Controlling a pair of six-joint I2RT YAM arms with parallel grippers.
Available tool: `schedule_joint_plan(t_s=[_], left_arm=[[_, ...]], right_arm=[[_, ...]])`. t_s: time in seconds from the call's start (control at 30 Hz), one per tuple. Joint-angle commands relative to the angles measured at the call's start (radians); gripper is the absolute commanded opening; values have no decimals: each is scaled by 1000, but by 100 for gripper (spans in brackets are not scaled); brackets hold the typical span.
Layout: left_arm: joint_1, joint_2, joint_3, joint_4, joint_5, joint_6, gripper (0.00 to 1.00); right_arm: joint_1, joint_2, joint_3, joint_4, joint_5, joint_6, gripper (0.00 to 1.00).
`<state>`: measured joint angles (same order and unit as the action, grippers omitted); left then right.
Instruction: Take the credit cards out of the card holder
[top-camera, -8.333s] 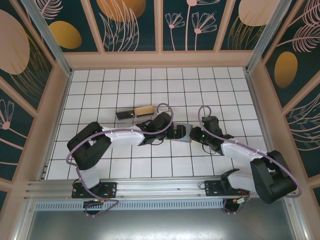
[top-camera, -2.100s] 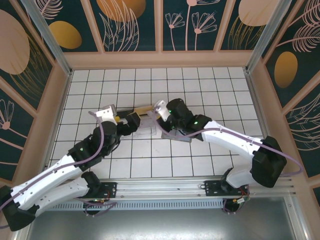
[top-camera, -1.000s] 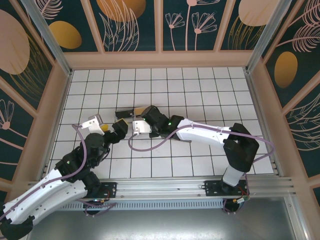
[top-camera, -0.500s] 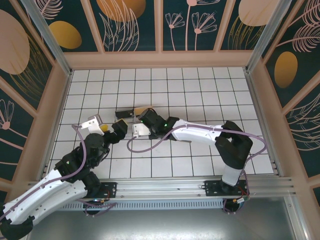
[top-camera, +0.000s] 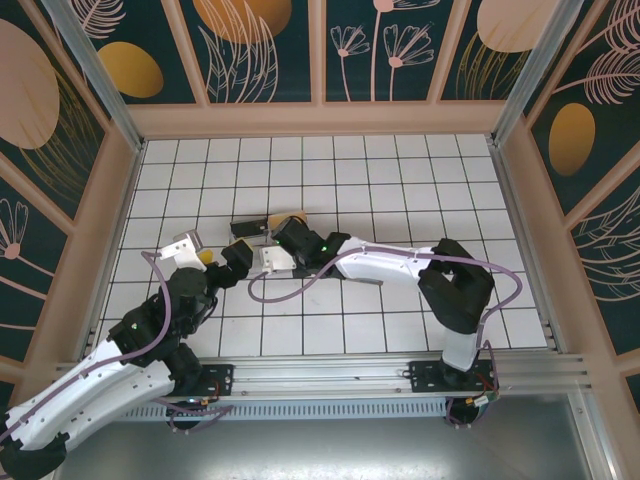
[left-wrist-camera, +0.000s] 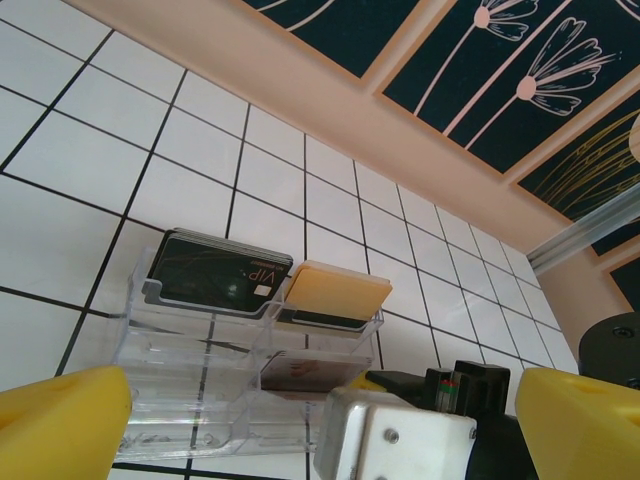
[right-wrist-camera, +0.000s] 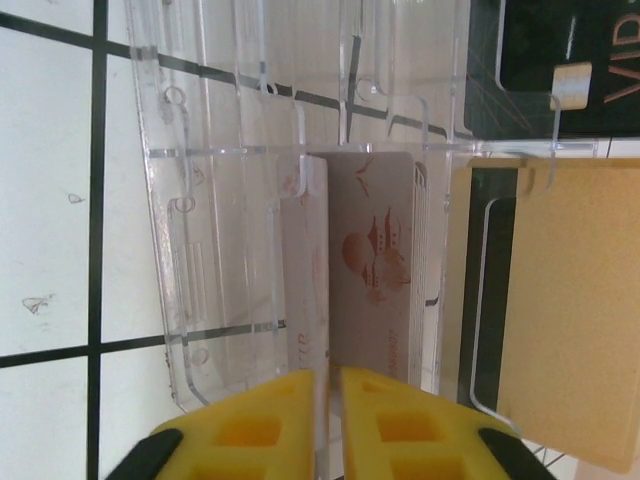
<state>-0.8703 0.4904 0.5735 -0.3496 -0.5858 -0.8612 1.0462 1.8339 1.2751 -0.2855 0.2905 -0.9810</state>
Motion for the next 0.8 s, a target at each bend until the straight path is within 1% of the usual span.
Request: schedule_joint_plan(t_s=[0.0,0.1,0.27,0.53,0.77], left_arm=[[2,-10,-14,-11,-16,-2,99],[2,-9,-20,-2,-9,1,99],[2,-6,-26,3,-6,-1,99],[2,-13,-28,1,-3,0,99],[2,-16,-32,1,-2,1,99]], right_arm=[[-8,14,36,6,4,27,27],[-12,14,35,15,12,33,32],[-13,24,30,38,34,37,35],[-15,63,31,104,111,56,38],[-27,65,47,135,147,76,39]])
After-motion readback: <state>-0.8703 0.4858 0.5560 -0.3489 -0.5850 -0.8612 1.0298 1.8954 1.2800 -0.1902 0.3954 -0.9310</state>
